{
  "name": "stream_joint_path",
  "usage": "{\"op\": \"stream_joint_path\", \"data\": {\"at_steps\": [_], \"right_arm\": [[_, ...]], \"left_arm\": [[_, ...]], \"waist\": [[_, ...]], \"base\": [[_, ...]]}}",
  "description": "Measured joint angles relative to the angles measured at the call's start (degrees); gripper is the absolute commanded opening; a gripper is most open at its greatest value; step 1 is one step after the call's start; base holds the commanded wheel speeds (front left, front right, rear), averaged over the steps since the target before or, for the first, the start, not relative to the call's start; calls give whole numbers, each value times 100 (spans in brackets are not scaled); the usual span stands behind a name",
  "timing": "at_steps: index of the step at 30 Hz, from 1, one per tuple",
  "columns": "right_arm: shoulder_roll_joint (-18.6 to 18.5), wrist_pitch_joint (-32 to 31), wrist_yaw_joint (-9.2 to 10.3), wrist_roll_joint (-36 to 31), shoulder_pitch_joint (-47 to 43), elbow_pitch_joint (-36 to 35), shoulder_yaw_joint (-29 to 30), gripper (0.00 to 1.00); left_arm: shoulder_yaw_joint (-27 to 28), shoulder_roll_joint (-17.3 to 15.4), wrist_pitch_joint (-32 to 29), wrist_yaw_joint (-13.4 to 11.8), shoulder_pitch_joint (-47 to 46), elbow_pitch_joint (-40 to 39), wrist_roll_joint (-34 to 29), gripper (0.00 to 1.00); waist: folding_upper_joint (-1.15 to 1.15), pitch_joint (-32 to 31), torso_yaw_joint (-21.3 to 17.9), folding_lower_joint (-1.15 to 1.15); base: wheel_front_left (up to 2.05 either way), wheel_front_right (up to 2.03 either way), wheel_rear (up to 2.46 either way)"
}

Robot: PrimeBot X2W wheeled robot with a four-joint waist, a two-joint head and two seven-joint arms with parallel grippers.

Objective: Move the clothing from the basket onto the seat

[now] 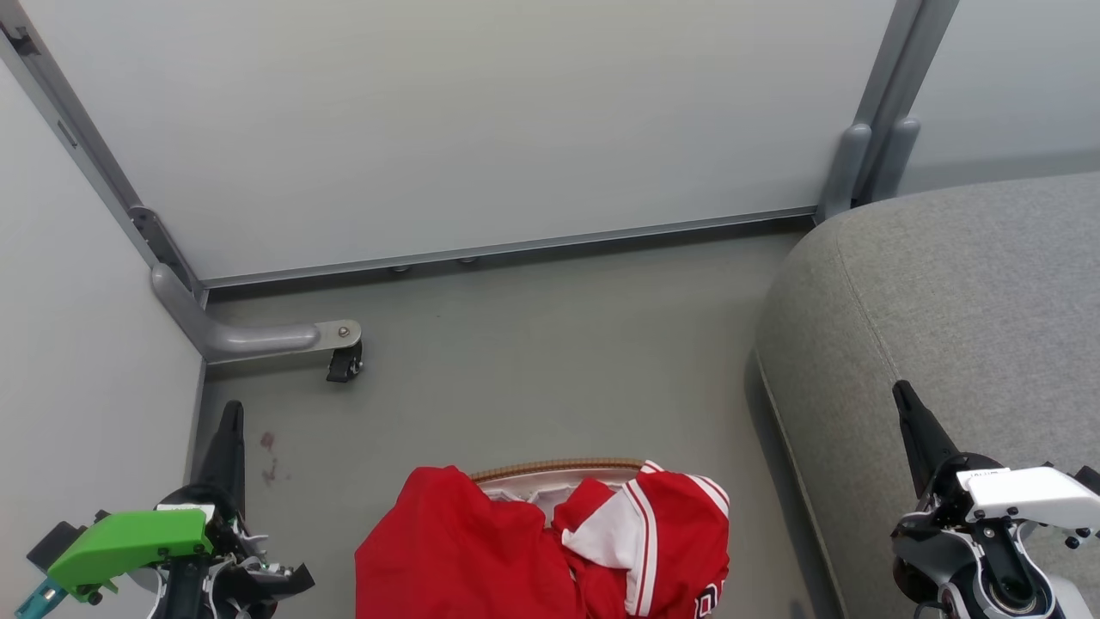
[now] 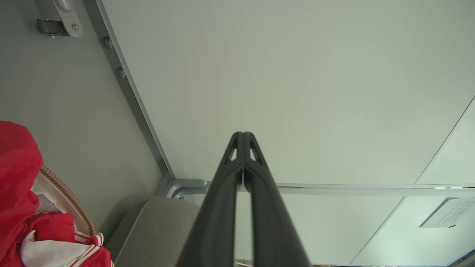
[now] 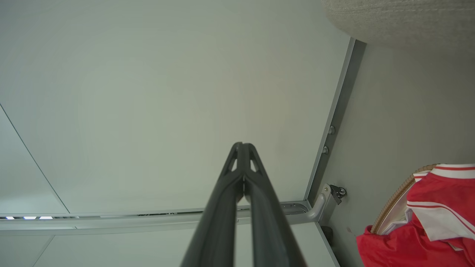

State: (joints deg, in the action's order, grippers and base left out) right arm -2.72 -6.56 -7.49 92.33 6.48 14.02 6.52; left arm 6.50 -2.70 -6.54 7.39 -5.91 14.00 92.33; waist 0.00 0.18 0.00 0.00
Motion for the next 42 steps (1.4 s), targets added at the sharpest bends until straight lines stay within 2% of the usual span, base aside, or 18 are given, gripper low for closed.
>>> {"op": "stream_joint_path", "data": {"at_steps": [16, 17, 24, 27, 42], "right_arm": [[0, -1, 0, 0, 0, 0, 0, 0], [5, 0, 0, -2, -2, 20, 0, 100], [67, 64, 2, -66, -131, 232, -67, 100], [23, 159, 2, -242, -124, 233, -155, 100], [-114, 553, 2, -1923, 44, 214, -471, 100]], "left_arm": [[0, 0, 0, 0, 0, 0, 0, 0], [-2, 4, 1, -1, 6, 18, 0, 100], [-62, 43, 80, -10, 190, 287, -51, 100], [-100, 35, 169, -10, 186, 313, -292, 100], [-235, -5, 561, -18, 113, 374, -2280, 100]], "waist": [[0, 0, 0, 0], [0, 0, 0, 0], [0, 5, -1, 0], [0, 8, -2, 0], [0, 38, -1, 0]], "base": [[0, 0, 0], [0, 0, 0], [0, 0, 0], [0, 0, 0], [0, 0, 0]]}}
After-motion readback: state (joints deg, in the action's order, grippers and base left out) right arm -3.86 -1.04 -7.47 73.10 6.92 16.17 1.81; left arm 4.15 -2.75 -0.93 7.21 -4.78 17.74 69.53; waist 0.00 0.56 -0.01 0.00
